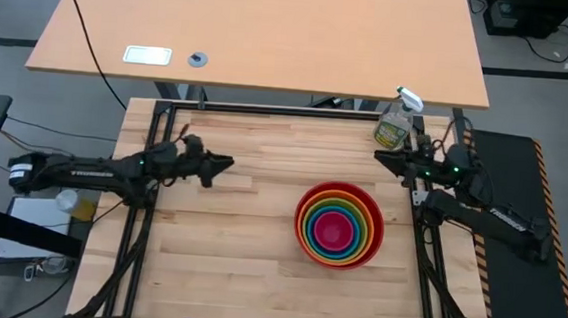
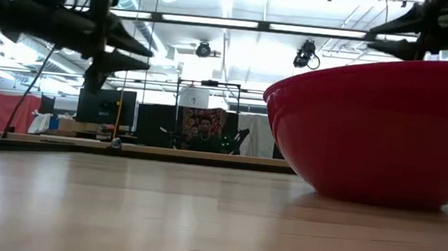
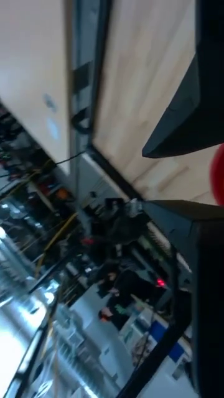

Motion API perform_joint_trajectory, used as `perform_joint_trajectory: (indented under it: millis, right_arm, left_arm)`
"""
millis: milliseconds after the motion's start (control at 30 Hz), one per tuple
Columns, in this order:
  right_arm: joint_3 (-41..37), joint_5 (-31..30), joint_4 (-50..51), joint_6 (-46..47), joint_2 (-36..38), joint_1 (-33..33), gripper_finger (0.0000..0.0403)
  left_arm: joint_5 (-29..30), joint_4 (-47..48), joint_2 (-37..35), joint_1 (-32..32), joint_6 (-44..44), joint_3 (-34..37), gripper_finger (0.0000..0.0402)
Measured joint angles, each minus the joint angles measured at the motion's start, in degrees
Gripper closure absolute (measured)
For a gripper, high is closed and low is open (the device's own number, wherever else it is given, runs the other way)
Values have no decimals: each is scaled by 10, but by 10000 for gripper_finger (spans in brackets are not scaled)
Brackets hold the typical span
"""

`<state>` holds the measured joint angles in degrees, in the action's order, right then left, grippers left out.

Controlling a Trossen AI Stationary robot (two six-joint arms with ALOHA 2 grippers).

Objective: Nest bowls inside each other
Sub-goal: Return to Home Position

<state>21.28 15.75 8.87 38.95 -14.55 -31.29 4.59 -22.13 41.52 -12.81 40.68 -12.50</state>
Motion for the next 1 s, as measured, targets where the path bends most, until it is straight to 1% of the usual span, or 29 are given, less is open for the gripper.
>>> perform_joint_trajectory:
  millis: [100,200,300,433,567,800,1000]
  right_arm:
    - [1,3,8,3,33,-15,280]
    - [1,8,39,11,72,-23,285]
    - [-4,5,71,24,106,-27,288]
    - [-27,3,75,52,142,-27,291]
    - [-62,0,65,76,141,-27,296]
    - [-129,17,-28,124,143,-26,305]
    - [-171,48,-63,165,143,-26,314]
  left_arm:
    - [3,12,-49,-9,10,25,285]
    - [3,21,-97,-16,21,43,285]
    - [3,62,-137,-21,22,46,285]
    - [7,102,-181,-29,18,46,285]
    - [34,125,-219,-32,8,46,285]
    - [40,176,-290,-32,11,46,285]
    - [59,249,-368,-32,16,46,285]
